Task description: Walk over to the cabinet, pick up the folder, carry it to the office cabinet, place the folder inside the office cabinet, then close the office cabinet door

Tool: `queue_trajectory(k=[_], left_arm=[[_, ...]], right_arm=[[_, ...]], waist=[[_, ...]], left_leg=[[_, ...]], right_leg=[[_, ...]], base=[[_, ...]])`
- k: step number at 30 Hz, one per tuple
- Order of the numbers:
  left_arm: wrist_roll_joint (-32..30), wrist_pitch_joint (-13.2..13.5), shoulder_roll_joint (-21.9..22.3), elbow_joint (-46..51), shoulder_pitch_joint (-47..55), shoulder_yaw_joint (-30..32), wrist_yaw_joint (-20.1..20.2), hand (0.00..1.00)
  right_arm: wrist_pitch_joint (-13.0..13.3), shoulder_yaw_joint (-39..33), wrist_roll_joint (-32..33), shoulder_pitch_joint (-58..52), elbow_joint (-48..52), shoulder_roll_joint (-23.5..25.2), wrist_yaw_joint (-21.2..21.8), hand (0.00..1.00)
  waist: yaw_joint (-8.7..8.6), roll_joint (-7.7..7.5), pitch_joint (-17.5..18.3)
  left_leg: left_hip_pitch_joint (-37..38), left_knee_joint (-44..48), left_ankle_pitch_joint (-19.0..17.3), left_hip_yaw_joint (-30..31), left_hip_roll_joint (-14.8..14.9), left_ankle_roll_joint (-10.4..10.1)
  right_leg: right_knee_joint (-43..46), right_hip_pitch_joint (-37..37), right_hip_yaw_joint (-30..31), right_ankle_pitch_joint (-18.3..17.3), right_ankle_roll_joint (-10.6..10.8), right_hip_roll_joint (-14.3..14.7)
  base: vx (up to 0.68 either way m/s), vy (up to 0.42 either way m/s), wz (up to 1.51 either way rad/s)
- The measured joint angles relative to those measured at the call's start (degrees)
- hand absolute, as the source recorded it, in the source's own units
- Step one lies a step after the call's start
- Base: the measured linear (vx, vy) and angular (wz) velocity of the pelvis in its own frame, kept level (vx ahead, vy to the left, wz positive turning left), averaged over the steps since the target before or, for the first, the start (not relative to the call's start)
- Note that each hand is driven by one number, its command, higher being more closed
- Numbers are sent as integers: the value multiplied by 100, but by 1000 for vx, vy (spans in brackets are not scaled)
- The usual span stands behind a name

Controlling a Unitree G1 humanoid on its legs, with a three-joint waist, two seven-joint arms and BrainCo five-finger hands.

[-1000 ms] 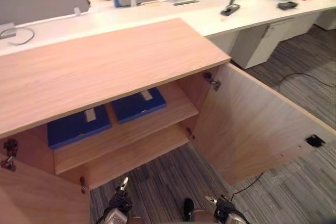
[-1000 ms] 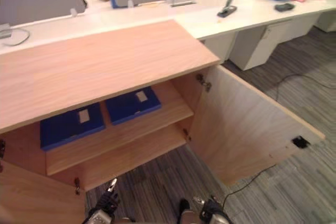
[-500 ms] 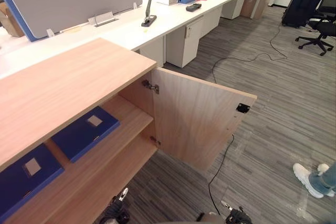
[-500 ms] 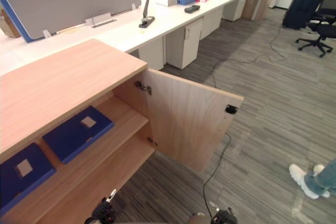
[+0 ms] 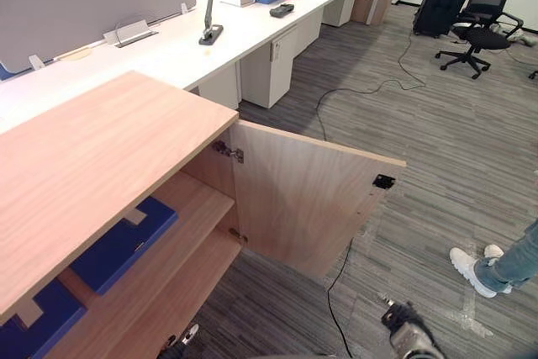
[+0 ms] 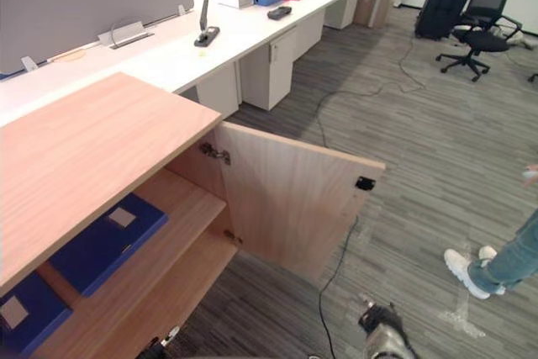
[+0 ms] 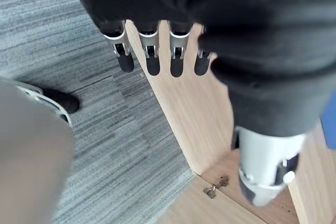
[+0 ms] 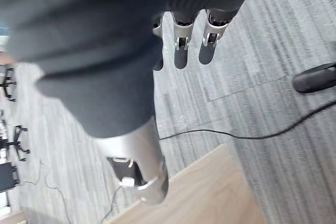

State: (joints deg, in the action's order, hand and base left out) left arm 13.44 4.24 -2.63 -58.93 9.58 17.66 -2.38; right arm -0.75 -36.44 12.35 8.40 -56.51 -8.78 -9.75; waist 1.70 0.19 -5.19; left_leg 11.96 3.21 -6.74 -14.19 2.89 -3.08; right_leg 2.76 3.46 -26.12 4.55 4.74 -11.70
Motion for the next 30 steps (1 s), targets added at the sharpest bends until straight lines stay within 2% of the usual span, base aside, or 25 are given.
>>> queue_trajectory(k=[5, 10, 17, 20, 23, 24, 26, 30], left_arm=[[-19, -30, -90, -5, 268, -67, -49, 0], [-29, -41, -101, -13, 309, -102, -53, 0], [-19, -50, -111, -23, 328, -272, -55, 0], [-13, -49, -118, -22, 326, -309, -55, 0], [-9, -49, -129, -16, 319, -321, -53, 0], [10, -46, -130, -10, 318, -324, -49, 0], [36, -50, -132, -15, 343, -324, -44, 0], [38, -52, -142, -14, 348, -329, -29, 0]], right_arm=[[122, 62, 4, 638, 351, -521, -179, 0], [286, 566, 19, 1272, 348, -1151, -232, 0], [319, 1551, 255, 1836, 298, -1425, -143, 0], [323, 2396, 283, 2144, 296, -1514, 86, 0], [338, 3422, 265, 2502, 298, -1580, 574, 0], [325, 3438, 394, 2559, 261, -1623, 557, 0], [326, 3769, 451, 2580, 261, -1852, 798, 0], [325, 4215, 471, 2626, 251, -2040, 1017, 0]], waist=[[-15, -1, -12], [37, 24, -13], [50, 112, -4], [82, 121, -11], [112, 116, -14], [124, 112, -18], [140, 112, -33], [94, 111, -43]], left_leg=[[-7, -1, -6, 59, 66, 9], [-105, 2, -5, 82, 110, 10], [-193, 15, 2, 150, 143, 13], [-208, 15, 4, 180, 143, 12], [-216, 14, 5, 194, 138, 13], [-222, 13, 5, 196, 132, 13], [-229, 13, 5, 196, 129, 13], [-224, 13, 6, 194, 140, 13]], right_leg=[[-343, 131, -4, 159, -59, 184], [-705, 177, -8, 360, -133, 315], [-753, 151, -47, 384, -153, 364], [-753, 151, -59, 390, -144, 364], [-754, 150, -59, 393, -141, 362], [-754, 145, -57, 399, -133, 357], [-755, 139, -54, 401, -132, 354], [-755, 138, -42, 408, -128, 362]], base=[[-20, -23, -1], [-57, -37, -3], [-20, -14, 2], [-2, 0, 5], [1, 1, 1], [0, 0, 0], [0, 0, 0], [-13, -3, -1]])
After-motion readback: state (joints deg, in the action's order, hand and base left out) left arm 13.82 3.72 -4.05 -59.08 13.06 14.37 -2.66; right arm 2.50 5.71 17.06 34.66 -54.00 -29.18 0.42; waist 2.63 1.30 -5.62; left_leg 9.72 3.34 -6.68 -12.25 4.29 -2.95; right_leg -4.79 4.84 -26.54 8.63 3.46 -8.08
